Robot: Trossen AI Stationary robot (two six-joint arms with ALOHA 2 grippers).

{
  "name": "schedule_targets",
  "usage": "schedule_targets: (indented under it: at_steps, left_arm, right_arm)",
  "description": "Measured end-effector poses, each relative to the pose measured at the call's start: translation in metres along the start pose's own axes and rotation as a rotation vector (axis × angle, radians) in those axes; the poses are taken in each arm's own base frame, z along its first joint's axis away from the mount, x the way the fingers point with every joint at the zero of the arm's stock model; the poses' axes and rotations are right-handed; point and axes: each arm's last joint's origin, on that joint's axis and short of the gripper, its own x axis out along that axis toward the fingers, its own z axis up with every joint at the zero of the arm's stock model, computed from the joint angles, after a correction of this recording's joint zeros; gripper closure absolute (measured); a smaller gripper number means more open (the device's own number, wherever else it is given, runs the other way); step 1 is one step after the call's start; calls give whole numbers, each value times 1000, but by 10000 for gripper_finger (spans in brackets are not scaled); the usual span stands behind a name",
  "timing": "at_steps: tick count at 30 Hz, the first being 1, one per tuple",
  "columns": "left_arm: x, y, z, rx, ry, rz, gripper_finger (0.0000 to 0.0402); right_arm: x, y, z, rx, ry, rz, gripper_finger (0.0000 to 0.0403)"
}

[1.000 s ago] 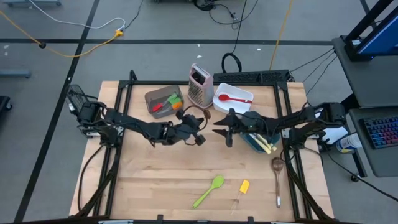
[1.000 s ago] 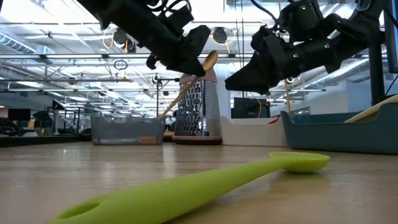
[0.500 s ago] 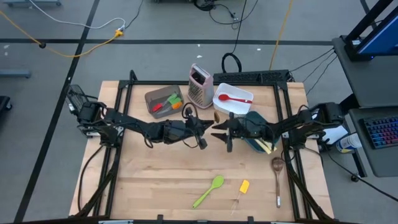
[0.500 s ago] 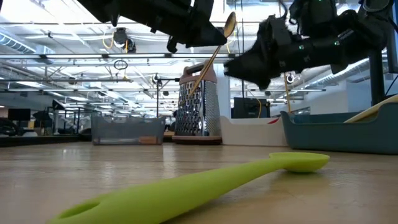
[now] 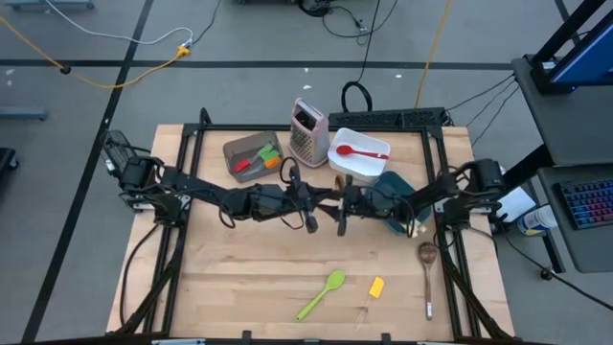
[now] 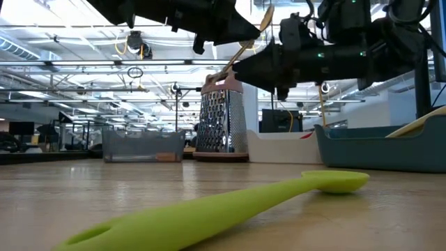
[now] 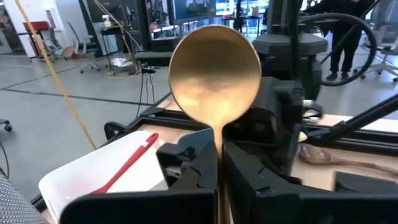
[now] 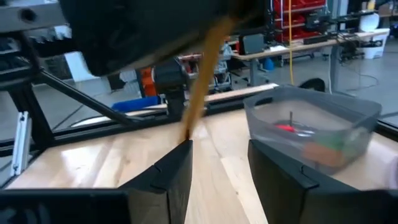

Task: Pick & Place Kitchen Items
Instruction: Put the gold serving spoon into the white bin

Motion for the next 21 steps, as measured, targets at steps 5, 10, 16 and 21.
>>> schedule_targets:
  at_steps: [5, 10, 16, 21]
  left_arm:
    - [0, 0, -1, 5, 14, 5, 388]
    - [0, 0, -3, 10, 26, 13, 397]
    - [0, 0, -3, -3, 33, 13, 395]
    - [0, 0, -3, -6, 33, 12, 391]
  right_arm:
    - [6, 1, -1, 10, -9, 8, 252]
    - [7, 1, -3, 8, -5, 8, 252]
    - [7, 1, -1, 11, -26, 11, 252]
    - [6, 1, 1, 14, -45, 13, 265]
